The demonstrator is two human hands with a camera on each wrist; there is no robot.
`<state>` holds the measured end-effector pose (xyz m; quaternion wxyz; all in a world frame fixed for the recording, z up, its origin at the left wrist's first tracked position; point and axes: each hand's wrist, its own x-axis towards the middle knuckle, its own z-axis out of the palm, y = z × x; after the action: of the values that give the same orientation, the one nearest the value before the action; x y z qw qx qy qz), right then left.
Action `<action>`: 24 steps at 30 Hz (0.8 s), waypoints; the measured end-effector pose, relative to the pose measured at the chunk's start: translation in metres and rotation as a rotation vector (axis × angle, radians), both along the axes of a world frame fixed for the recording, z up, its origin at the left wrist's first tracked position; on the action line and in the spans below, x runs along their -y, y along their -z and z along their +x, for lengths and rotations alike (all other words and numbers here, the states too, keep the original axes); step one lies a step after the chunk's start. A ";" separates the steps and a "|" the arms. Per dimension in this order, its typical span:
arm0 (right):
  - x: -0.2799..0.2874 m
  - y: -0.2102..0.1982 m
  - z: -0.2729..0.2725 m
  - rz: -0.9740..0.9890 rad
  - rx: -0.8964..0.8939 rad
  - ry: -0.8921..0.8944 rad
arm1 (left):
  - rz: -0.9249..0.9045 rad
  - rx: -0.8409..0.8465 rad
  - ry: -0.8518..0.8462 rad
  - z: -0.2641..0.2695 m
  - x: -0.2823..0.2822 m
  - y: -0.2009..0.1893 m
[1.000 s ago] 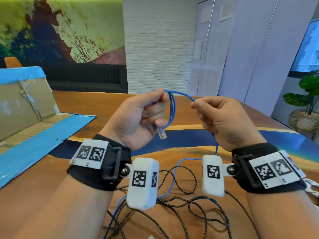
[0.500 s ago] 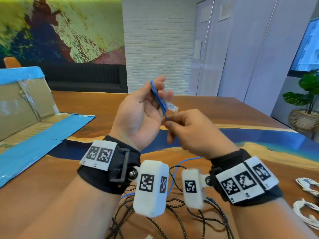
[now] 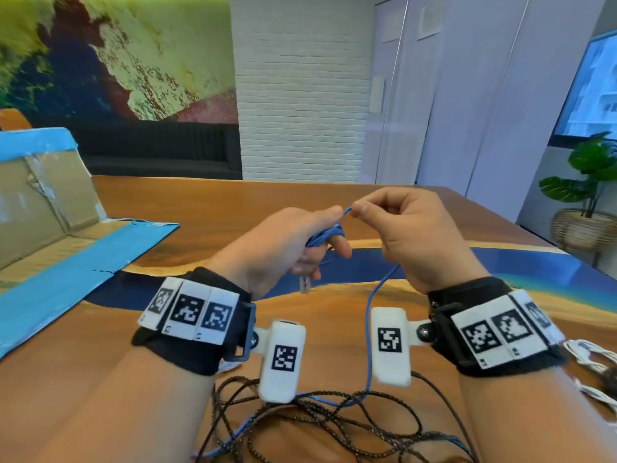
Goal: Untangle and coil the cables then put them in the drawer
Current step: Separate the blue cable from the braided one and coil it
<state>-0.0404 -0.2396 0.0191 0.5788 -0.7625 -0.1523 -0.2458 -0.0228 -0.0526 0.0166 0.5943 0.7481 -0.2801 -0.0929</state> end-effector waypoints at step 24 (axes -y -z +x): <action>-0.034 0.080 0.033 0.116 -0.471 -0.241 | -1.175 -0.500 -0.110 0.041 -0.018 0.018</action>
<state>-0.0079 -0.2056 -0.0608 0.6660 -0.7406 -0.0890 0.0008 0.0179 -0.0341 -0.0011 0.9565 0.2669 -0.0985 -0.0649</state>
